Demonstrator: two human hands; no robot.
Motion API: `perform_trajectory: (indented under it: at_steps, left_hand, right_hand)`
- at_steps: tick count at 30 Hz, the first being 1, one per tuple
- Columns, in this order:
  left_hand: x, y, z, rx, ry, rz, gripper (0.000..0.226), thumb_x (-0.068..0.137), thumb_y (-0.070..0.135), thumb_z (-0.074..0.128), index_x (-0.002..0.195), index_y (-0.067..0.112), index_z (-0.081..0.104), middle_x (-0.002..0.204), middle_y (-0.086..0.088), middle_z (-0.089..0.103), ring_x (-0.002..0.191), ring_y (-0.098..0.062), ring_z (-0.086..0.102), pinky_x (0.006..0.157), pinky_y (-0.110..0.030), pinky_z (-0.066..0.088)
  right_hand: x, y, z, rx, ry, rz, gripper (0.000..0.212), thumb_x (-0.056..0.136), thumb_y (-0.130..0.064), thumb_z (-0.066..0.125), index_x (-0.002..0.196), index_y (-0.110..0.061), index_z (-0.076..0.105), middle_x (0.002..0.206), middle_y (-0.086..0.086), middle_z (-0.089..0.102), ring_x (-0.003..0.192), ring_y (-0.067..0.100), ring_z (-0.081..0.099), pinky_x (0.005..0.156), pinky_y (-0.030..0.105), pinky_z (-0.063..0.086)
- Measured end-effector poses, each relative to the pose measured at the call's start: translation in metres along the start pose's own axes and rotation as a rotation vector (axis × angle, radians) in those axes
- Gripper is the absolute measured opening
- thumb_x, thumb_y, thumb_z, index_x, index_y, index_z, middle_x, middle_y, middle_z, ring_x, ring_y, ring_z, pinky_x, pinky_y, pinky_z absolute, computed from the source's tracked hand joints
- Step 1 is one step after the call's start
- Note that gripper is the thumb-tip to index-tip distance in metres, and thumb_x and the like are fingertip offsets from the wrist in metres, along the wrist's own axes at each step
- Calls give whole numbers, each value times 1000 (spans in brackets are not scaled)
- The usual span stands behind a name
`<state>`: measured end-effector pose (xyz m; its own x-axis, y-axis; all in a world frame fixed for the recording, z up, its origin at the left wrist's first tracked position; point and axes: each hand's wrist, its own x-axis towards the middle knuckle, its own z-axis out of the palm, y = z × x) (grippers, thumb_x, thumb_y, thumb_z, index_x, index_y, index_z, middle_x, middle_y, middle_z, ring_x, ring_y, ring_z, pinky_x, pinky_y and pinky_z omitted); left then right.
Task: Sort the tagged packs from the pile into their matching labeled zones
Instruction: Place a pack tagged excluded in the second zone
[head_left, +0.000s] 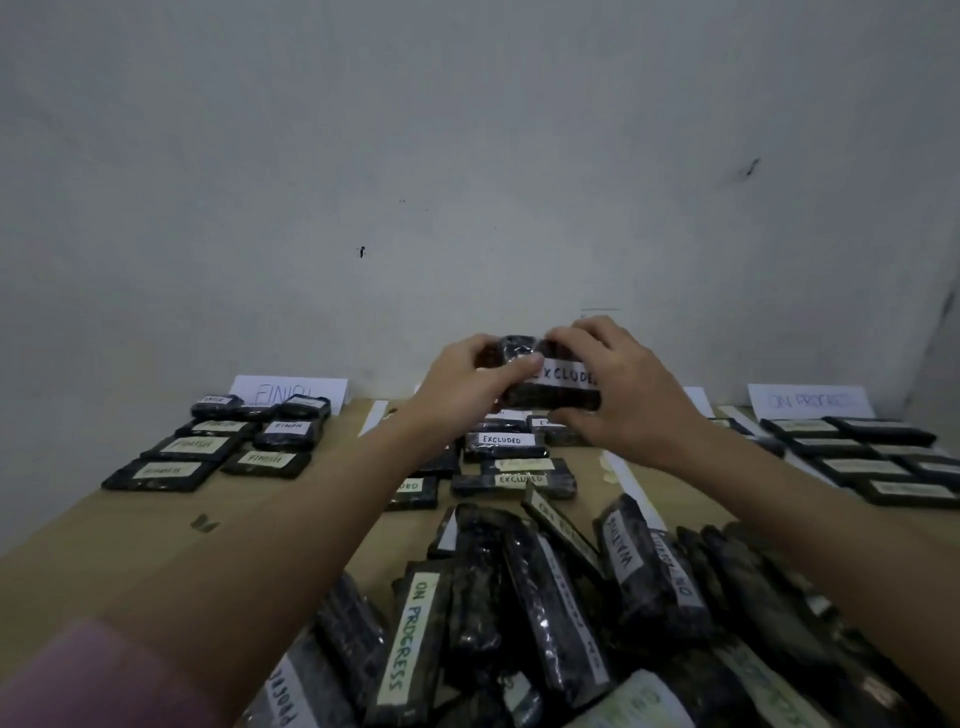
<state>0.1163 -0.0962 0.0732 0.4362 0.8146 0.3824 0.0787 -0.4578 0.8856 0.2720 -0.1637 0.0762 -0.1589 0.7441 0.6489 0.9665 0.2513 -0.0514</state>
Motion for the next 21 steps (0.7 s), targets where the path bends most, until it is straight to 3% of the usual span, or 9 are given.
perform_trajectory:
  at_steps: [6, 9, 14, 18, 19, 21]
  left_hand:
    - [31, -16, 1, 273, -163, 19, 39, 82, 41, 64, 110, 14, 60, 103, -3, 66, 92, -17, 64, 81, -32, 53]
    - [35, -32, -13, 399, -230, -1, 43, 84, 44, 59, 118, 17, 56, 109, 2, 64, 97, -11, 62, 83, -27, 52]
    - [23, -78, -66, 696, -132, -58, 38, 88, 58, 39, 110, 33, 59, 108, 9, 64, 101, -12, 58, 89, -35, 48]
    - [2, -110, -108, 691, -56, -133, 23, 97, 19, 42, 109, 12, 60, 106, -5, 64, 100, -19, 57, 84, -26, 43]
    - [-4, -116, -118, 686, -31, -147, 22, 96, 14, 42, 110, 11, 60, 106, -6, 63, 101, -19, 57, 85, -26, 44]
    - [-14, -129, -138, 710, 14, -161, 24, 96, 12, 42, 113, 10, 59, 107, -4, 63, 99, -14, 56, 79, -12, 42]
  right_hand:
    - [5, 34, 11, -74, -63, -16, 65, 67, -27, 80, 124, -15, 52, 119, 4, 54, 106, 25, 50, 91, 37, 40]
    - [6, 39, 25, -26, -123, 22, 64, 69, -36, 78, 124, -20, 49, 119, -4, 52, 105, 18, 49, 88, 33, 43]
    - [22, 26, 58, 48, -273, 38, 68, 70, -53, 73, 126, -26, 45, 118, -9, 50, 105, 14, 49, 84, 32, 46]
    - [48, -10, 90, 111, -388, -78, 72, 69, -58, 70, 128, -24, 45, 119, -6, 51, 107, 16, 49, 87, 34, 46]
    - [53, -22, 100, 128, -419, -114, 72, 69, -58, 70, 127, -23, 45, 119, -5, 51, 108, 16, 49, 88, 34, 45]
    - [62, -47, 119, 130, -495, -185, 71, 70, -57, 70, 127, -22, 46, 120, -2, 51, 110, 18, 49, 90, 36, 46]
